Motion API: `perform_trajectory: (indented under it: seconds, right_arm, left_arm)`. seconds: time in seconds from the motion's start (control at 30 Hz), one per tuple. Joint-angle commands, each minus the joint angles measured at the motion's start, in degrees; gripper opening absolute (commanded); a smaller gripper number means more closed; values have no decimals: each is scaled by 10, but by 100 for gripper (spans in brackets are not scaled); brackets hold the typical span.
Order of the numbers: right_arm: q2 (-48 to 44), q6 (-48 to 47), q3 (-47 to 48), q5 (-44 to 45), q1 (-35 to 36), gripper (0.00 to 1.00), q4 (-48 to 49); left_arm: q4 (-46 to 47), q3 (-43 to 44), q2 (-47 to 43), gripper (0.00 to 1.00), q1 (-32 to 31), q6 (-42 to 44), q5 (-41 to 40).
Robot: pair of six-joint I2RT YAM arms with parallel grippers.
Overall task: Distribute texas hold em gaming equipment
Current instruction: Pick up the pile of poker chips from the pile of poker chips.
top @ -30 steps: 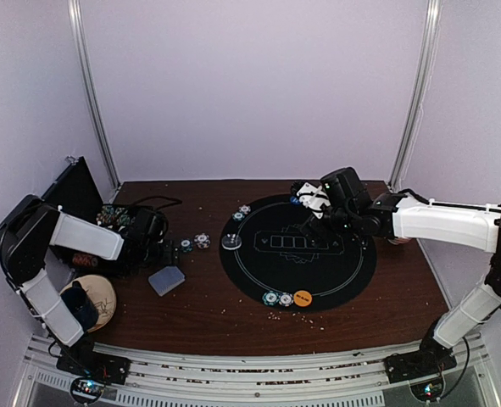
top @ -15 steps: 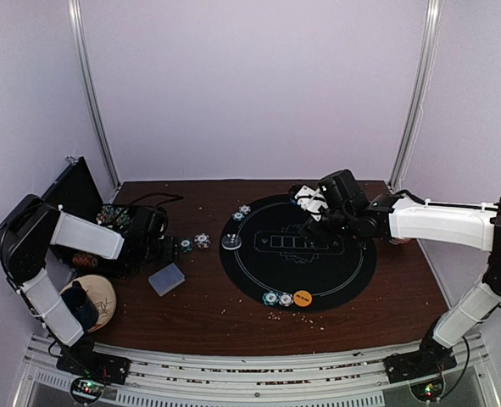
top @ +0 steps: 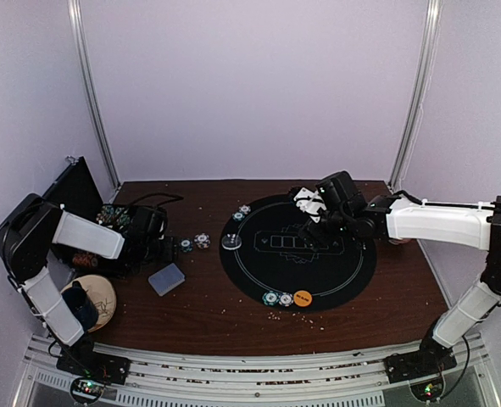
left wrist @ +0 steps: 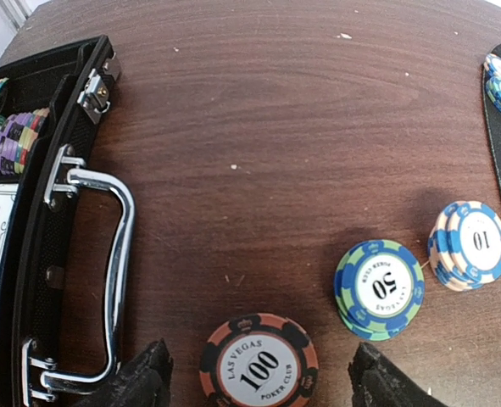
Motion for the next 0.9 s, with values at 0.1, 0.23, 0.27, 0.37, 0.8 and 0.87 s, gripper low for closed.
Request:
perform_trajectory:
  seconds: [0.1,0.23,0.27,0.37,0.8,0.87]
  right_arm:
    - [6,7,-1,13,3,100,3]
    - [7,7,0,13,4,100,3]
    - [8,7,-1,13,3,100,3]
    - [9,7,0,15,3,100,3]
    - [7,7,-1,19,3,100,5]
    - [8,8,-1,20,3,100,6]
  left_arm:
    - [25,14,7,72,5,7,8]
    - [25,13,9,69,6,7,7]
    - [25,13,9,68,6,6,7]
    - [27,13,9,67,5,8,8]
    - [20,18,16,63,5,7,17]
    - [20,18,16,61,6,7,17]
